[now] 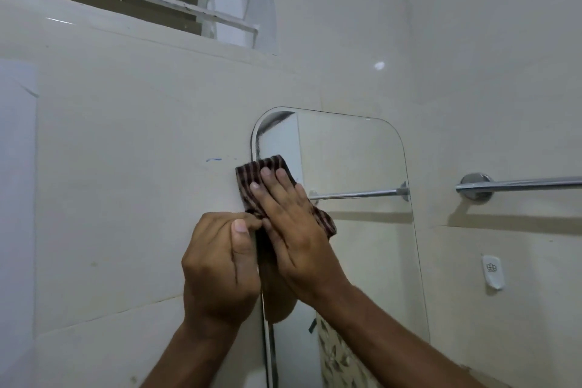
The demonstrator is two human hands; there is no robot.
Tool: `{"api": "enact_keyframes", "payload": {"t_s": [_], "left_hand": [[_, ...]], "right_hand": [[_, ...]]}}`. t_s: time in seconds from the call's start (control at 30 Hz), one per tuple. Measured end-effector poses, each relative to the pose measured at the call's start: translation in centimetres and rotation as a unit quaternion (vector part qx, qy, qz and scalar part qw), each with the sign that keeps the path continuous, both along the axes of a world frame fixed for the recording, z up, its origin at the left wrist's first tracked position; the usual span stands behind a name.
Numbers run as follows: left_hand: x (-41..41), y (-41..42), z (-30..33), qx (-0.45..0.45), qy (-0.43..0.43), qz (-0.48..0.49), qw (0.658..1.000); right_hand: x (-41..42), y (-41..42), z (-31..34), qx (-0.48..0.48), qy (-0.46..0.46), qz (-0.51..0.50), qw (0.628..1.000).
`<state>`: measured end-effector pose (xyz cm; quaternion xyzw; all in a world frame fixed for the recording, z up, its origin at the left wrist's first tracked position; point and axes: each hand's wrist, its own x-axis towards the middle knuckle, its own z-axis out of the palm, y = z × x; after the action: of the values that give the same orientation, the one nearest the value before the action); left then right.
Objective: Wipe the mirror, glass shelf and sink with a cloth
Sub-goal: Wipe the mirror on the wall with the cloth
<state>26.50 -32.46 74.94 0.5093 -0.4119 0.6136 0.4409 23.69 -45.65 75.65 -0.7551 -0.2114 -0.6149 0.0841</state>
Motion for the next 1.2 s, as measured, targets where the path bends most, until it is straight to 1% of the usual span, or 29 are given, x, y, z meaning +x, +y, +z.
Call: {"api": "enact_keyframes", "payload": {"t_s": [0.1,0.23,0.3,0.4,0.47,0.57,0.7,0.8,0.93,1.03,1.1,1.2], "left_hand": [[-0.3,-0.2,0.1,0.007,0.012,0.005,1.0],[-0.5,-0.7,0.6,0.061,0.066,0.03,0.995],[-0.5,-1.0,0.7,0.109,0.059,0.105,0.987],[-0.3,-1.3,1.0,0.156,0.035,0.24,0.957],[-0.2,-1.3,0.9,0.167,0.025,0.277,0.946],[-0.1,-1.3,0.5,0.165,0.023,0.285,0.944],[0.2,-1.7,0.6,0.158,0.018,0.307,0.938],[0.7,-1.9,0.6,0.158,0.013,0.322,0.933],[1.0,-1.9,0.6,0.159,0.009,0.32,0.934],[1.3,-2.1,0.5,0.15,0.006,0.309,0.939],[1.7,-2.4,0.4,0.131,0.004,0.289,0.948],[2.4,-3.0,0.3,0.105,-0.01,0.259,0.96]], "right_hand": [[0.1,0.0,-1.3,0.003,-0.001,-0.001,1.0],[0.6,0.3,-0.4,0.009,-0.014,-0.01,1.0],[0.7,0.2,0.9,0.016,-0.018,-0.017,1.0],[0.8,-0.4,3.3,0.033,-0.034,-0.034,0.998],[0.8,-1.2,4.7,0.064,-0.046,-0.041,0.996],[1.3,-4.1,5.7,0.143,-0.057,-0.057,0.986],[0.7,-9.2,6.6,0.267,-0.07,-0.093,0.957],[0.4,-12.4,7.2,0.32,-0.066,-0.095,0.94],[0.5,-16.2,7.0,0.39,-0.054,-0.125,0.911],[0.3,-17.0,6.5,0.424,-0.054,-0.117,0.897],[0.3,-16.7,6.4,0.44,-0.061,-0.089,0.892],[0.4,-15.1,6.2,0.434,-0.065,-0.071,0.896]]}}
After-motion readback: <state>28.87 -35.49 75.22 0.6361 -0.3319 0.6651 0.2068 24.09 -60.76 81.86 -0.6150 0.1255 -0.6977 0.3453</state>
